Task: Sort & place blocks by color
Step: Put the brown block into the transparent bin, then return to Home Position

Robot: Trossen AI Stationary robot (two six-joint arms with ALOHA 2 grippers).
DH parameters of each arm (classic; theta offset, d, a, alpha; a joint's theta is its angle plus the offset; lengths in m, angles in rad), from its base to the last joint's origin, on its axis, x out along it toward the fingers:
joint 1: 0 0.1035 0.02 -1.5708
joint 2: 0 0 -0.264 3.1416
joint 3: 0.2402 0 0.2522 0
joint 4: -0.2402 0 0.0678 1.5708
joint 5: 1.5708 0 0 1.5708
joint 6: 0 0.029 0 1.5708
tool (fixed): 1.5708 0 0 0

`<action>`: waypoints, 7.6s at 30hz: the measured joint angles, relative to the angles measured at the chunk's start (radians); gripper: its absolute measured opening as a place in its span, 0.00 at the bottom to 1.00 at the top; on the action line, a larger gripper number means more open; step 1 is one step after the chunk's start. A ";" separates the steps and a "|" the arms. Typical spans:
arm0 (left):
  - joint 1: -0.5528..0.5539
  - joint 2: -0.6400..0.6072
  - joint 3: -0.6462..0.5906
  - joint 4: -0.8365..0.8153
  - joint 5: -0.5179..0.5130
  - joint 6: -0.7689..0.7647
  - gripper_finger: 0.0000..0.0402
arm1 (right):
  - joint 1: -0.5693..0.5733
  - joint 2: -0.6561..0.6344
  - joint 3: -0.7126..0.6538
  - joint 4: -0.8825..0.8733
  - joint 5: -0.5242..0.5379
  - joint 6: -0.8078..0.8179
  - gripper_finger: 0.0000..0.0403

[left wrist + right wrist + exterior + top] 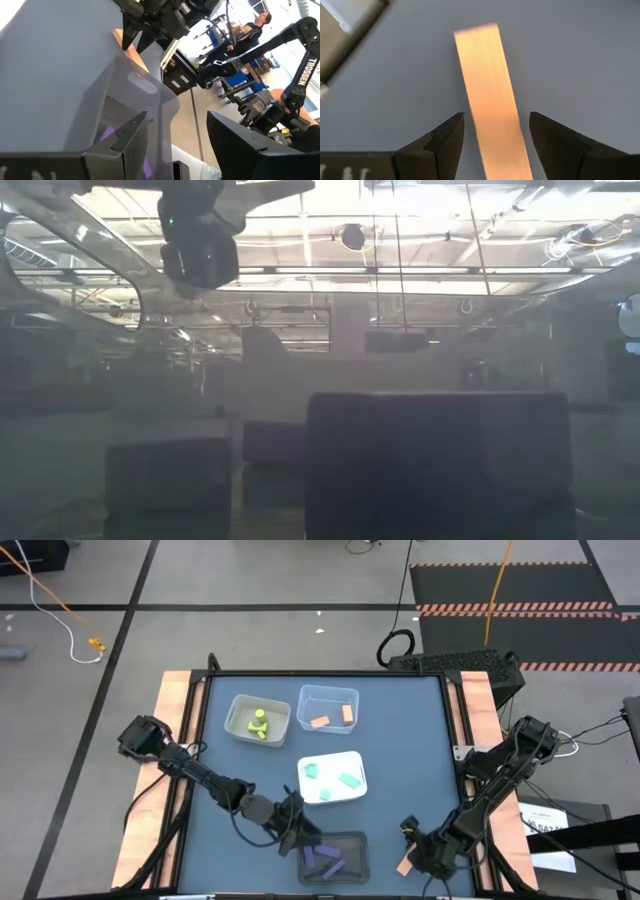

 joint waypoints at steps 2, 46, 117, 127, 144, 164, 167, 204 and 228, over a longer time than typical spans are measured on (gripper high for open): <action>0.007 0.000 0.000 0.000 0.000 0.008 0.50 | 0.000 0.000 -0.016 -0.001 0.004 -0.005 0.53; 0.224 -0.001 0.000 0.332 0.102 0.609 0.50 | -0.464 -0.446 -0.049 0.581 1.081 -0.519 0.28; 0.288 -0.003 0.000 0.133 0.077 0.593 0.50 | -1.163 -0.096 -0.048 0.866 0.309 -0.224 0.57; 0.401 -0.197 -0.001 -0.270 0.075 0.663 0.50 | -1.076 -0.349 -0.048 0.509 0.311 -0.221 0.56; 0.466 -0.645 -0.001 -0.965 0.020 0.736 0.50 | -0.954 -0.623 -0.402 0.654 0.312 -0.109 0.56; 0.323 -1.154 -0.172 -1.280 -0.207 0.481 0.50 | -0.809 -0.706 -0.693 1.004 0.312 -0.136 0.56; 0.300 -1.234 -0.259 -1.199 -0.216 0.485 0.50 | -0.805 -0.707 -0.707 1.002 0.312 -0.136 0.56; 0.170 -1.345 -0.801 -0.374 -0.211 0.765 0.50 | -0.805 -0.707 -0.798 1.024 0.313 -0.135 0.56; 0.281 -1.518 -0.800 -0.374 -0.211 0.765 0.50 | -0.806 -0.979 -0.798 1.024 0.312 -0.136 0.56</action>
